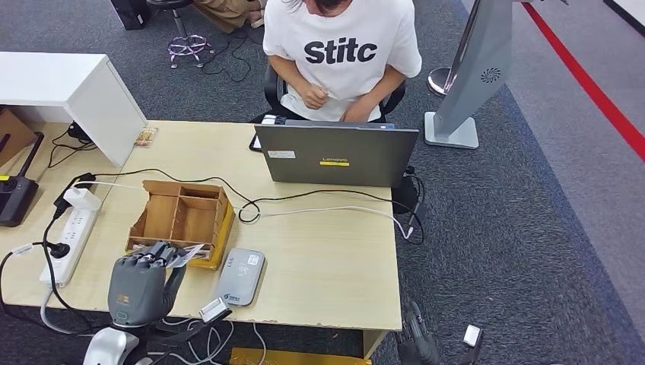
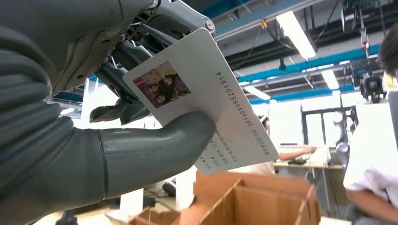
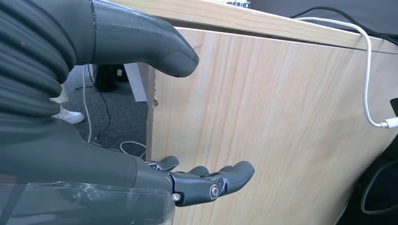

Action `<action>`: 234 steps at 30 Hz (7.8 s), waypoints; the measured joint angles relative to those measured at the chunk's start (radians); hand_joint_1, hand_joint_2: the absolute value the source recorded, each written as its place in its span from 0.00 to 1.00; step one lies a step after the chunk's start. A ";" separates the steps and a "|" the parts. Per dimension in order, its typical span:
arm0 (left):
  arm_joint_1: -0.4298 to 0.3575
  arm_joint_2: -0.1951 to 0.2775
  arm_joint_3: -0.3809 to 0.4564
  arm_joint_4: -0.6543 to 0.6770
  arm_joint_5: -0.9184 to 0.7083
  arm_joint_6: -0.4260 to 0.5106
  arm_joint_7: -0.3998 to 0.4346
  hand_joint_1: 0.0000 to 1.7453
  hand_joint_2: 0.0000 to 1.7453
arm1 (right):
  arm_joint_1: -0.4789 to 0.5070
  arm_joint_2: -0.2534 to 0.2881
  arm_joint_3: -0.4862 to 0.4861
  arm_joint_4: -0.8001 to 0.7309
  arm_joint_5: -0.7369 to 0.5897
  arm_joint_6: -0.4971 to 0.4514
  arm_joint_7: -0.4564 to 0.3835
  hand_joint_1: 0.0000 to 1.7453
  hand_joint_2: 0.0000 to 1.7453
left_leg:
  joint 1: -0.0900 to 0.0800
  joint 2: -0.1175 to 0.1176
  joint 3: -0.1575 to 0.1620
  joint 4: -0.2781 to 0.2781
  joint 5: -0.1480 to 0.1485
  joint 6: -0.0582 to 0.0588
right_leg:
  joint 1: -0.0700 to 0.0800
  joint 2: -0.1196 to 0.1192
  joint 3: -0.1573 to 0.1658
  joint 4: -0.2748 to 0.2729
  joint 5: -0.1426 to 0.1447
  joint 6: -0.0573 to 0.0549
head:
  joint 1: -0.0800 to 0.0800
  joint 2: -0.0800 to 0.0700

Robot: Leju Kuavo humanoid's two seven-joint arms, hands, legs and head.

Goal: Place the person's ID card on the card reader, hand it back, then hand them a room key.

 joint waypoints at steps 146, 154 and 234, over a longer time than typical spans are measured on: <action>-0.134 0.087 0.118 0.115 0.081 0.032 -0.075 0.00 1.00 | -0.013 0.019 0.052 -0.001 -0.032 -0.036 0.015 0.00 1.00 | 0.002 0.016 -0.004 -0.003 0.005 -0.006 | 0.001 0.015 -0.013 0.002 0.009 -0.007 | 0.000 0.000; -0.011 0.078 0.118 -0.013 0.080 0.011 -0.111 0.00 1.00 | -0.005 0.019 0.049 -0.001 -0.051 -0.032 -0.003 0.00 1.00 | 0.002 0.012 -0.006 -0.003 0.005 -0.005 | 0.001 0.010 -0.013 0.002 0.008 -0.007 | 0.000 0.000; -0.179 0.091 -0.017 0.381 -0.183 0.027 0.042 1.00 1.00 | -0.009 0.015 0.073 -0.001 -0.001 -0.036 0.021 0.00 1.00 | 0.003 0.010 -0.008 -0.002 0.010 -0.006 | 0.001 0.010 -0.015 0.003 0.011 -0.006 | 0.000 0.000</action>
